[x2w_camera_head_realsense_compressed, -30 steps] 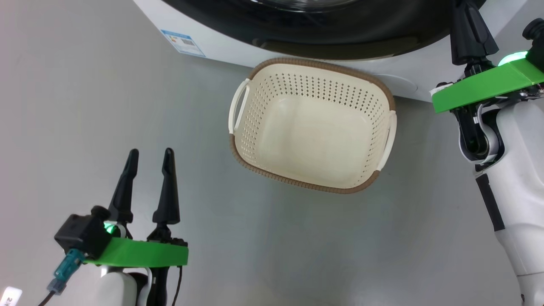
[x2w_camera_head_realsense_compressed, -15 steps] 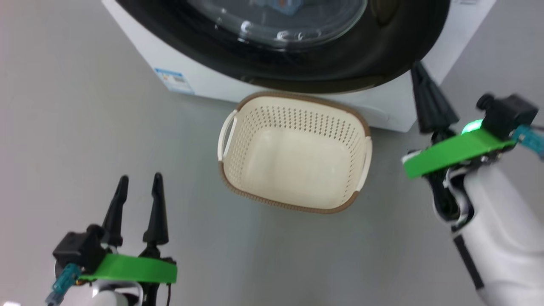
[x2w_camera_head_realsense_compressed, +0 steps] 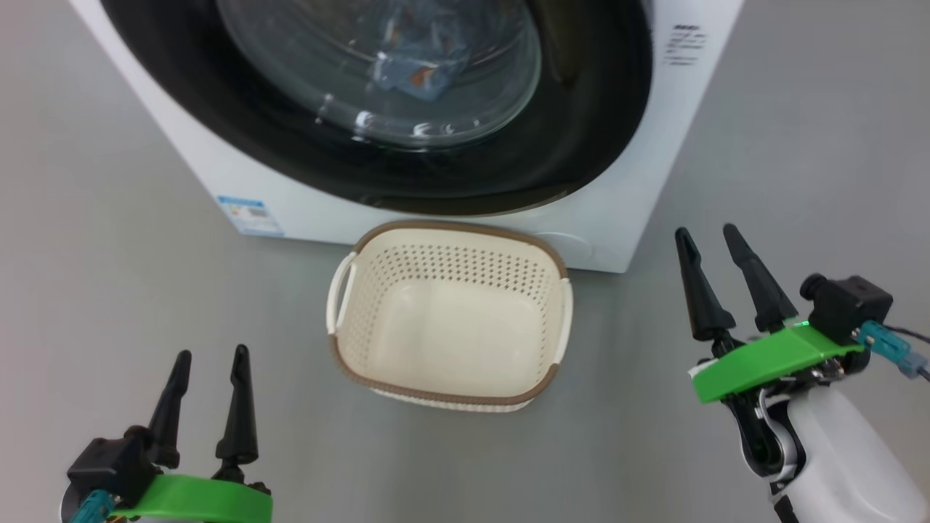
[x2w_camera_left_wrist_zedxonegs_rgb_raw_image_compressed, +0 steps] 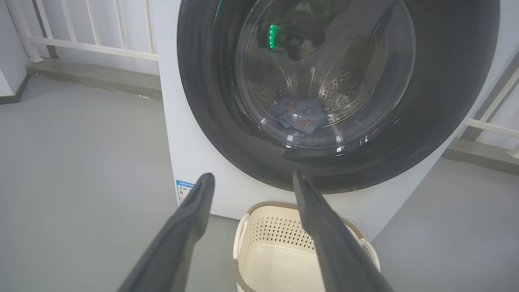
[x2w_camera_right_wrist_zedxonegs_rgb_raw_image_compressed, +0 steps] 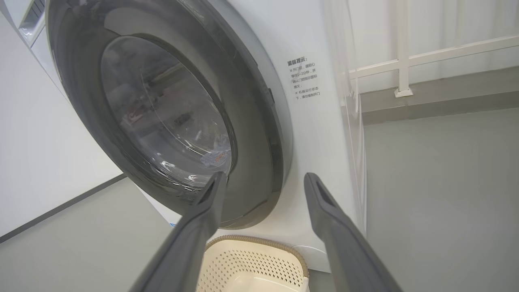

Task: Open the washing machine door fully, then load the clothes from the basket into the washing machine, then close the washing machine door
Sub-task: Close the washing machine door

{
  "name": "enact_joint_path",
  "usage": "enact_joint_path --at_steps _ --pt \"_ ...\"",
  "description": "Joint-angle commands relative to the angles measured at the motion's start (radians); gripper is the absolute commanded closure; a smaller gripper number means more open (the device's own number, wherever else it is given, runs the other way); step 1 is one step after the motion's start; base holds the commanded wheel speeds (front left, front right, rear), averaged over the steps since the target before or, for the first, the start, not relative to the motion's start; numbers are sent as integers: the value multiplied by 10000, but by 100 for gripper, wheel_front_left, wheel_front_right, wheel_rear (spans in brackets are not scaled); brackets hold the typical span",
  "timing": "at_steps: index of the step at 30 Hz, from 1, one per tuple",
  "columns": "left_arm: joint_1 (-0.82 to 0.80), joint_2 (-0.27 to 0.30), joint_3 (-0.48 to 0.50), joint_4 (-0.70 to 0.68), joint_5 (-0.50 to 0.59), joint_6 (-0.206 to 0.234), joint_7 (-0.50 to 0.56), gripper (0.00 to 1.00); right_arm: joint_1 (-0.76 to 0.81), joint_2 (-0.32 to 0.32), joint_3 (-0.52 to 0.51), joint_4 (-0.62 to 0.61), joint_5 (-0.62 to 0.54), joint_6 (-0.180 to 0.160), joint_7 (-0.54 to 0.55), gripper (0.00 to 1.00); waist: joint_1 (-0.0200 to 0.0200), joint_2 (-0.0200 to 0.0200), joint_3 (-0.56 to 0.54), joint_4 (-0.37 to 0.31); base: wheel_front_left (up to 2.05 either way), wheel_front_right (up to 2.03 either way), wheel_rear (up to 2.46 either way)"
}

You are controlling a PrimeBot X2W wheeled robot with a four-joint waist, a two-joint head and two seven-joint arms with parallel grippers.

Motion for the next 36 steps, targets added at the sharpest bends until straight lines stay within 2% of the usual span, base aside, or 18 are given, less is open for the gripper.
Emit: enact_joint_path --at_steps 1,23,36 --pt "-7 244 351 -196 60 -21 -65 0 161 70 68 -275 -154 0 -49 0 0 0 -362 -423 0 0 0" --pt "154 634 570 161 57 -21 -65 0 1326 -17 -503 -664 -211 0 -49 0 0 0 -848 -2324 0 0 0" --pt "253 786 712 116 151 -21 -65 0 1710 -81 -712 -774 -184 0 -49 0 0 0 -926 -2911 0 0 0"
